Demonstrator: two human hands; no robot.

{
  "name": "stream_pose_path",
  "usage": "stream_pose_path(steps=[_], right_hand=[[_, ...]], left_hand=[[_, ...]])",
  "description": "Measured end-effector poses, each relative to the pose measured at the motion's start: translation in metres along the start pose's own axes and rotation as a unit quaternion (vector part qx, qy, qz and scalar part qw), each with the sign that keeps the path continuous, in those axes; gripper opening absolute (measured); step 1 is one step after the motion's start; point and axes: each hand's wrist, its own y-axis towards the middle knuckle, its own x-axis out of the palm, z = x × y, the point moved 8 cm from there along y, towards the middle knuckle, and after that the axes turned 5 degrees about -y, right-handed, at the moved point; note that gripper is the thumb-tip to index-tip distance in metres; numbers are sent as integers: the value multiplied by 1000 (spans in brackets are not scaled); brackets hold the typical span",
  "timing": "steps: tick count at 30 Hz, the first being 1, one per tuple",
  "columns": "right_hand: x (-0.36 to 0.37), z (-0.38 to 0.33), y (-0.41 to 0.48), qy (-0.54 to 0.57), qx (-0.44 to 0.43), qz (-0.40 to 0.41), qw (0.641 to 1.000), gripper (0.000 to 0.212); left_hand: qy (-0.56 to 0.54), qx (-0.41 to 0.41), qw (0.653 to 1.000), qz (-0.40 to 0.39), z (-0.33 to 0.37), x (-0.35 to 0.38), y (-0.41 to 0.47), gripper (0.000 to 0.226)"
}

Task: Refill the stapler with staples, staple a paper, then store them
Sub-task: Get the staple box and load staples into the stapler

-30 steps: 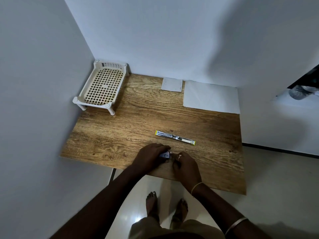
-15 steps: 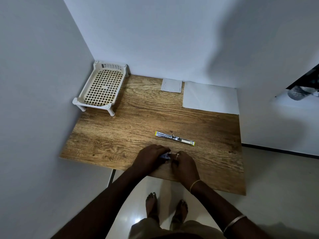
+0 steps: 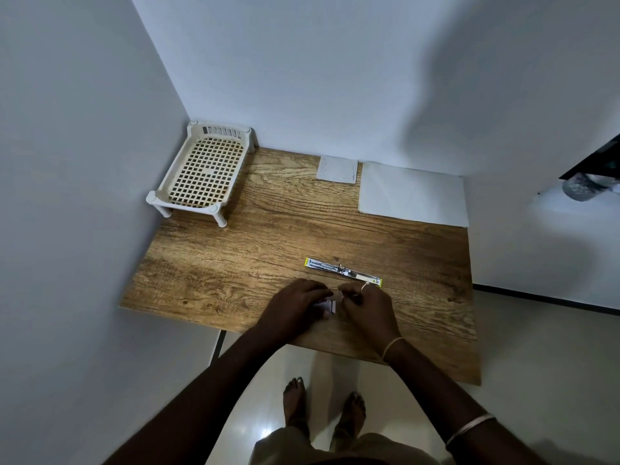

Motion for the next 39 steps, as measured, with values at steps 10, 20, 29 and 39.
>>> stream_pose_path(steps=[10, 20, 29, 39], right_hand=[[-23, -60, 23, -14, -173, 49, 984, 12], [-23, -55, 64, 19, -93, -2, 996, 16], [-14, -62, 73, -139, -128, 26, 982, 21], [5, -59, 65, -272, -166, 31, 947, 37]], left_hand=[[-447, -202, 860, 142, -25, -26, 15, 10], [-514, -231, 810, 164, -47, -32, 41, 15], [-526, -254, 788, 196, -60, -16, 49, 14], [-27, -87, 994, 62, -36, -19, 56, 29]])
